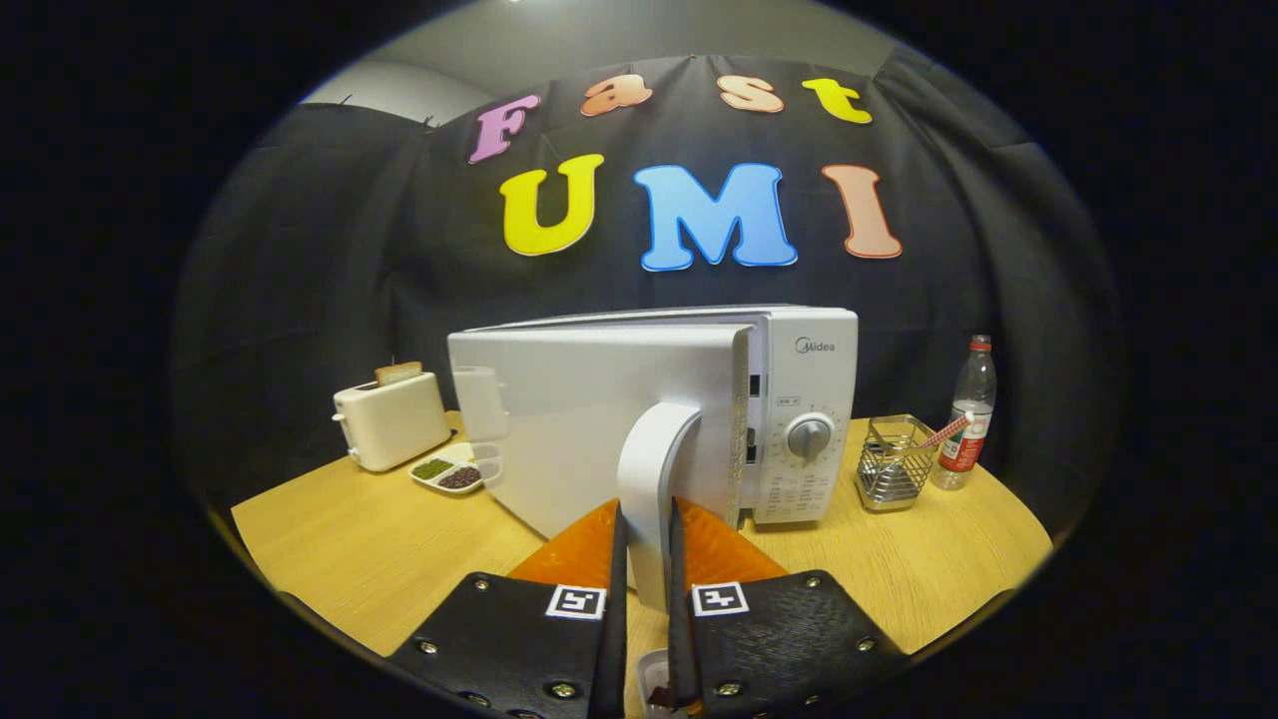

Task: Open the microwave, put the food inside, and close the microwave door.

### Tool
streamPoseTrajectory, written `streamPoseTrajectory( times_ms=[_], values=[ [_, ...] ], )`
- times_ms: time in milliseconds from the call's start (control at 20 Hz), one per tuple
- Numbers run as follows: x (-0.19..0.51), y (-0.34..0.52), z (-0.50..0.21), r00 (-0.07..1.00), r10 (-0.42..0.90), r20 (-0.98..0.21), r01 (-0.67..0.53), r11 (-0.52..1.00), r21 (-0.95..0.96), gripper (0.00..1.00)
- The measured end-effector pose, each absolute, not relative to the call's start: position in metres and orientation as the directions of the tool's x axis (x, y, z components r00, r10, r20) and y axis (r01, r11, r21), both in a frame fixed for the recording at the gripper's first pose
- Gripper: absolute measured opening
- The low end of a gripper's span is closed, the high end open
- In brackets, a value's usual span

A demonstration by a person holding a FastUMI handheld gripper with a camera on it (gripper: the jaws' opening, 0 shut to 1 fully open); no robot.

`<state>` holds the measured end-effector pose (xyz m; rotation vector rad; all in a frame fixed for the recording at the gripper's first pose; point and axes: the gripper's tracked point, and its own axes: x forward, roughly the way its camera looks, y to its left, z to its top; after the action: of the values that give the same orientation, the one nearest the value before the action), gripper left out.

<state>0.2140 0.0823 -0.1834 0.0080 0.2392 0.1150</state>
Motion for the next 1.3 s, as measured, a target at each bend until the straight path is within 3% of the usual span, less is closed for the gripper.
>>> streamPoseTrajectory(
  times_ms=[450,750,1300],
  values=[
    [0.147,0.189,-0.194,0.956,0.236,-0.172,-0.23,0.972,0.052,0.17],
    [0.129,0.254,-0.202,0.979,0.159,-0.128,-0.17,0.982,-0.087,0.17],
    [0.122,0.324,-0.206,0.994,-0.022,-0.105,0.014,0.997,-0.073,0.17]
  ],
)
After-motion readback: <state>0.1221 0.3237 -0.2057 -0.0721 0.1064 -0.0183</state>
